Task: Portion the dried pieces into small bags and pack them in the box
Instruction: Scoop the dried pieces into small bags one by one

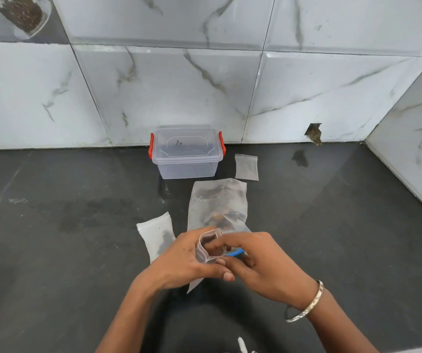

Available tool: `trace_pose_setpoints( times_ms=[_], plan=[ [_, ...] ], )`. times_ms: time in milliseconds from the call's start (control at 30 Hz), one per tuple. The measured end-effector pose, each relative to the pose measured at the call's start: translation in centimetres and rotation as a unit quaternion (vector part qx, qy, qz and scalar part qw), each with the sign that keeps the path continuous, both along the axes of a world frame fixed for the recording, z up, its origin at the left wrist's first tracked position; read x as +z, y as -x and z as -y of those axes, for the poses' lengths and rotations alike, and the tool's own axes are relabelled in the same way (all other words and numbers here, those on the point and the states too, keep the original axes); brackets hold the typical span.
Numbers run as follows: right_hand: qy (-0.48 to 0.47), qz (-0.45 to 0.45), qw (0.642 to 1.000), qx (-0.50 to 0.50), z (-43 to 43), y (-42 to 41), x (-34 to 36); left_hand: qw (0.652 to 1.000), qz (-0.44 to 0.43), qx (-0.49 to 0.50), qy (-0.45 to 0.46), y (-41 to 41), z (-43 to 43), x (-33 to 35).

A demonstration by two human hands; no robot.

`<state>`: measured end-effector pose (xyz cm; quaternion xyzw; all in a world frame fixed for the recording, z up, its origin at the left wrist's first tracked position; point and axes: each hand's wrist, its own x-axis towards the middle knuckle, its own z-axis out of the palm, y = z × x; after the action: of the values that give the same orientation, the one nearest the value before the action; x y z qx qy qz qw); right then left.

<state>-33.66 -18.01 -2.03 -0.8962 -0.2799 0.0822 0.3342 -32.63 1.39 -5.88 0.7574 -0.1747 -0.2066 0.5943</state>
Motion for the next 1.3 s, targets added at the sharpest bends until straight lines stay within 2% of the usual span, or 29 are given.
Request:
trace_pose_setpoints(
  times_ms=[100,200,233,300,367,400,467,533,567,733,833,900,1000,1067,1200,1300],
  plan=[
    [-0.105,-0.065,0.992,-0.03,0.9,0.3,0.6,0.998,-0.031,0.037,0.031,0.5,-0.3,-0.8],
    [-0.257,-0.082,0.953,-0.135,1.3,0.2,0.7,0.996,-0.037,0.075,-0.008,1.0,-0.6,-1.1],
    [-0.332,-0.095,0.922,-0.174,1.3,0.0,0.5,0.996,-0.05,0.076,-0.007,1.3,-0.5,-1.2],
    [-0.488,-0.159,0.828,-0.226,0.8,-0.2,0.0,0.994,-0.078,0.068,0.021,2.0,0.5,-1.2],
    [-0.581,-0.208,0.751,-0.234,0.0,-0.2,-0.2,0.994,-0.082,0.054,0.046,2.5,1.7,-1.3],
    [-0.603,-0.218,0.732,-0.23,-0.4,0.0,-0.3,0.993,-0.083,0.049,0.063,2.7,2.4,-1.4],
    [-0.62,-0.225,0.716,-0.227,-1.0,0.2,-0.5,0.99,-0.088,0.058,0.098,2.9,3.3,-1.5],
    [-0.603,-0.223,0.73,-0.231,-1.2,0.2,-0.8,0.987,-0.091,0.084,0.107,2.8,3.6,-1.6],
    [-0.58,-0.219,0.749,-0.234,-1.2,0.2,-1.0,0.985,-0.091,0.099,0.107,2.8,3.7,-1.7],
    [-0.333,-0.149,0.909,-0.199,0.5,0.6,-1.9,0.967,-0.111,0.168,0.156,2.3,2.6,-2.3],
    [-0.217,-0.14,0.956,-0.139,1.8,1.3,-2.6,0.964,-0.112,0.184,0.154,2.0,1.7,-2.7],
    [-0.205,-0.155,0.955,-0.144,2.2,1.9,-3.2,0.965,-0.11,0.186,0.148,2.0,1.5,-2.9],
    [-0.231,-0.156,0.934,-0.225,2.7,2.5,-3.6,0.978,-0.096,0.164,0.09,2.1,0.9,-3.3],
    [-0.195,-0.122,0.935,-0.271,3.4,2.5,-3.8,0.983,-0.07,0.169,0.031,2.1,0.1,-3.7],
    [-0.035,-0.006,0.952,-0.305,4.3,2.4,-4.6,0.971,0.022,0.201,-0.124,2.0,-1.4,-4.1],
    [-0.047,0.038,0.946,-0.317,3.3,2.2,-5.8,0.96,0.079,0.143,-0.229,1.7,-1.7,-4.0]
  ],
)
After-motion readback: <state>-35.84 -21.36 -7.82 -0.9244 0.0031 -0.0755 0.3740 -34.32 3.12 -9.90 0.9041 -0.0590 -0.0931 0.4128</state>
